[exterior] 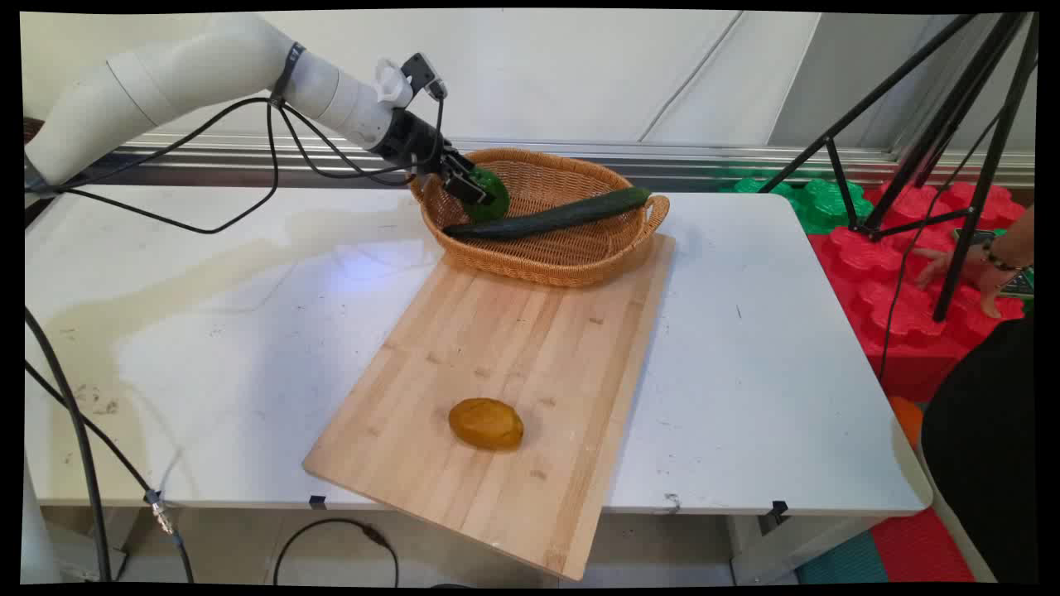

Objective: Pick up the potato from the cutting board

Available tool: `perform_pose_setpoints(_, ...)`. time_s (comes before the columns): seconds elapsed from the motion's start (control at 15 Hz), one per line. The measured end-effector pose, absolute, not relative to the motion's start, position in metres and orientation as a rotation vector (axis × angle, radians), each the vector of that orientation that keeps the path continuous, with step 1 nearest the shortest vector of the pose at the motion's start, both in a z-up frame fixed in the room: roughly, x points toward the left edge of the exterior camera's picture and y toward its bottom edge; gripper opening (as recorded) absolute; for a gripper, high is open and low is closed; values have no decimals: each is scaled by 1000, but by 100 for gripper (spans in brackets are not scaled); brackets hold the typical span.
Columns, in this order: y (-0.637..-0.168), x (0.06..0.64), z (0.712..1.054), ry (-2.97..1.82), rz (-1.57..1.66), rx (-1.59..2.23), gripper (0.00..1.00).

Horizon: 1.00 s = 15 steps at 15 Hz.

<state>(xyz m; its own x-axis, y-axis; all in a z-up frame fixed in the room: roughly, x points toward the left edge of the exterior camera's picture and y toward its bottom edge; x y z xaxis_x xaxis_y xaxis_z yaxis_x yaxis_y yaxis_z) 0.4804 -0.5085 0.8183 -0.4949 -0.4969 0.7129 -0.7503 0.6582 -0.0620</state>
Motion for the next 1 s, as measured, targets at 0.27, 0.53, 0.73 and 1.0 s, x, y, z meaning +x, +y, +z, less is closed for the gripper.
perform_pose_setpoints(0.27, -505, 483, 829, -2193, 486, 922, 100)
perform_pose_setpoints(0.53, -491, 491, 850, -2190, 486, 860, 100)
perform_pose_setpoints(0.73, -476, 498, 866, -2178, 477, 827, 100)
perform_pose_setpoints(1.0, -447, 509, 894, -2145, 457, 780, 100)
